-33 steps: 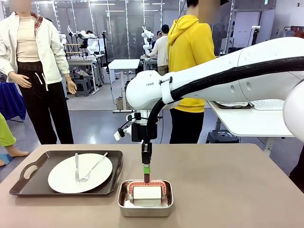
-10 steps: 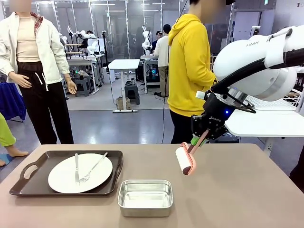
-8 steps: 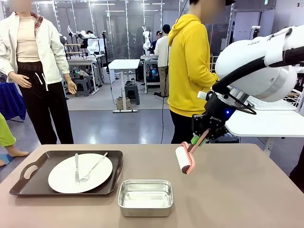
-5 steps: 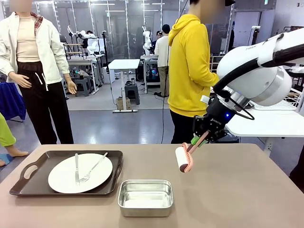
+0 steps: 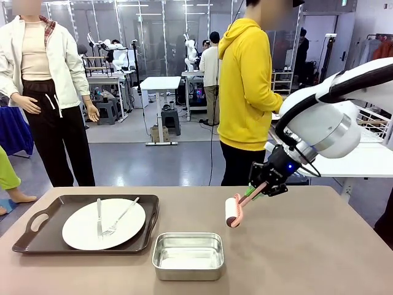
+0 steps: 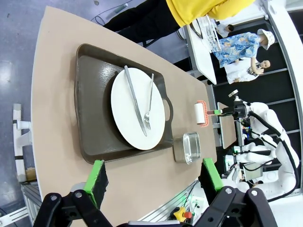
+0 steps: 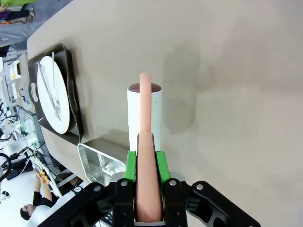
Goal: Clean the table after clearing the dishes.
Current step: When the left (or right) Handle tray is removed, use the left hand (or right hand) to clean the left (or right) side of the table with the Lint Roller.
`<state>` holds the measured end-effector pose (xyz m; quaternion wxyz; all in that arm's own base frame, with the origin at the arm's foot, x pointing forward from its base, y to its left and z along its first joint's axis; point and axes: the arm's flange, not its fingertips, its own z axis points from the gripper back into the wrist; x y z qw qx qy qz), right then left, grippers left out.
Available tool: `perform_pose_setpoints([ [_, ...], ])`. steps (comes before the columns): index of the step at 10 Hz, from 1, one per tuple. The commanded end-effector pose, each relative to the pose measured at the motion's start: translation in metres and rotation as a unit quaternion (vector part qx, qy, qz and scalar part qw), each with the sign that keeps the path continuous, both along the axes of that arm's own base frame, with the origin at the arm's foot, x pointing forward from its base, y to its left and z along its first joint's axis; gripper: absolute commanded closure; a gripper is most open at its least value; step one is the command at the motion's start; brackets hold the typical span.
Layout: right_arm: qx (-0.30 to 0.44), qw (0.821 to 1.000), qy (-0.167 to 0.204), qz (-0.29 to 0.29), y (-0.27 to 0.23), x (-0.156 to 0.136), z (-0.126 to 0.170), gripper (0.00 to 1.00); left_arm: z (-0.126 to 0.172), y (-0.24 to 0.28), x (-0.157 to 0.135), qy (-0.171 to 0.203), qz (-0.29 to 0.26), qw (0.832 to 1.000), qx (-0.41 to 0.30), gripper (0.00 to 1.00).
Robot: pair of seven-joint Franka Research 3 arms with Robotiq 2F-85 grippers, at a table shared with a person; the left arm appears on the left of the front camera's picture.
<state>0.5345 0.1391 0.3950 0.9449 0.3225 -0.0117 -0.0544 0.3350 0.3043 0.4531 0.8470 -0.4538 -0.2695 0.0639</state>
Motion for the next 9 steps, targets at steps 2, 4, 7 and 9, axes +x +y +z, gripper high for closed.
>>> perform_pose_setpoints([
  [2, 0.02, 0.999, -0.032, -0.004, -0.005, 0.008, -0.021, 0.79, 0.0, 0.002, -0.003, 0.002, -0.003, 1.0, 0.004, 0.0],
  [4, 0.021, 0.999, -0.025, -0.005, -0.01, 0.009, -0.039, 0.79, 0.0, 0.002, -0.003, 0.002, -0.003, 1.0, 0.004, 0.0],
  [7, 0.026, 1.0, 0.005, -0.008, -0.024, 0.014, -0.069, 0.79, 0.0, 0.002, -0.003, 0.002, -0.003, 1.0, 0.004, 0.0],
  [9, 0.01, 1.0, 0.007, -0.023, -0.041, 0.019, -0.08, 0.79, 0.0, 0.002, -0.003, 0.002, -0.003, 1.0, 0.004, 0.0],
])
